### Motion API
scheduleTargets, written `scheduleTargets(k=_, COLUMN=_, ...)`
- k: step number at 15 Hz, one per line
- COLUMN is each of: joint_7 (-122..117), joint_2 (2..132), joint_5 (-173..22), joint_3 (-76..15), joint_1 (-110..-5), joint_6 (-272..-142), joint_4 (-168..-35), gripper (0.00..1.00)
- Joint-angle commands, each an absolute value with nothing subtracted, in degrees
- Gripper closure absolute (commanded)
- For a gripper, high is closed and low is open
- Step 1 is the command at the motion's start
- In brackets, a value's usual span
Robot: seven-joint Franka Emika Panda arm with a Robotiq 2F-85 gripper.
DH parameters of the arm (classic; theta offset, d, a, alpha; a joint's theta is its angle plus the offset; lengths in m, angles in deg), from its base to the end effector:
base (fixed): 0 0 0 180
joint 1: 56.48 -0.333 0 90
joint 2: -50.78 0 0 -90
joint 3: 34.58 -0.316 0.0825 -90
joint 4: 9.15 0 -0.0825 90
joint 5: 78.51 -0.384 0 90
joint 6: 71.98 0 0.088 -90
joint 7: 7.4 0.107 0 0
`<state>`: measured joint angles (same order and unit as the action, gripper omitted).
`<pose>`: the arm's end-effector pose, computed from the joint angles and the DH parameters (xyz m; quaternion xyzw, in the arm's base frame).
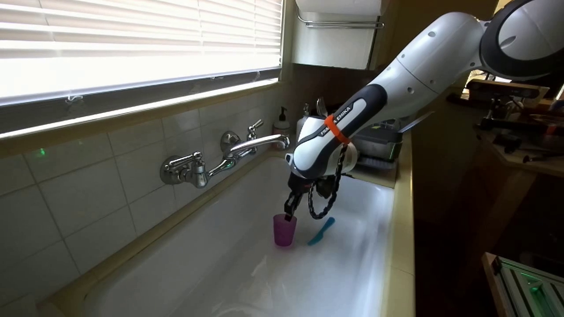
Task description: Open the tap using the faucet handle on the left, let water drop into the purple cup, close the tap and pour the contents of the paper cup into the sink
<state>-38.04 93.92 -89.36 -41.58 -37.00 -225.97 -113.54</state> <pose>0.6340 -0.1514 0.1334 -0.9931 -0.0564 -0.0839 0.0602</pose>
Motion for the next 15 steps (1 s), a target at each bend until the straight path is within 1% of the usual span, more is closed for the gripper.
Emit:
scheduleTargets(k=1, joint_7=-37.3, joint_2=94.8, joint_5=-87.8, joint_3=-42.0, joint_1=-36.4, joint_6=-225.5, joint_4=-112.1, gripper=1.00)
scheduleTargets(k=2, joint_7=-37.2, joint_2=94.6, joint_5=-87.6, joint_3=-41.9, joint_1=-36.6, joint_6=-225.4, joint_4=-111.8, gripper=0.98)
scheduleTargets(k=5, joint_7=-37.3, joint_2=94.6, joint_5=-87.2, joint_3=-41.7, joint_1=-36.7, joint_6=-225.2, joint_4=-111.0, gripper=0.99)
scheduleTargets(k=10, joint_7=-36.6, joint_2=93.4, joint_5=-84.3, joint_3=-40.2, joint_1=-37.8, joint_6=-223.4, joint_4=-111.2, gripper=0.99)
scheduleTargets(k=15, joint_7=-32.1, joint_2=90.1, joint_5=-75.6, joint_3=-34.0, joint_1=-43.5, joint_6=-222.4, joint_4=-112.1, gripper=0.99)
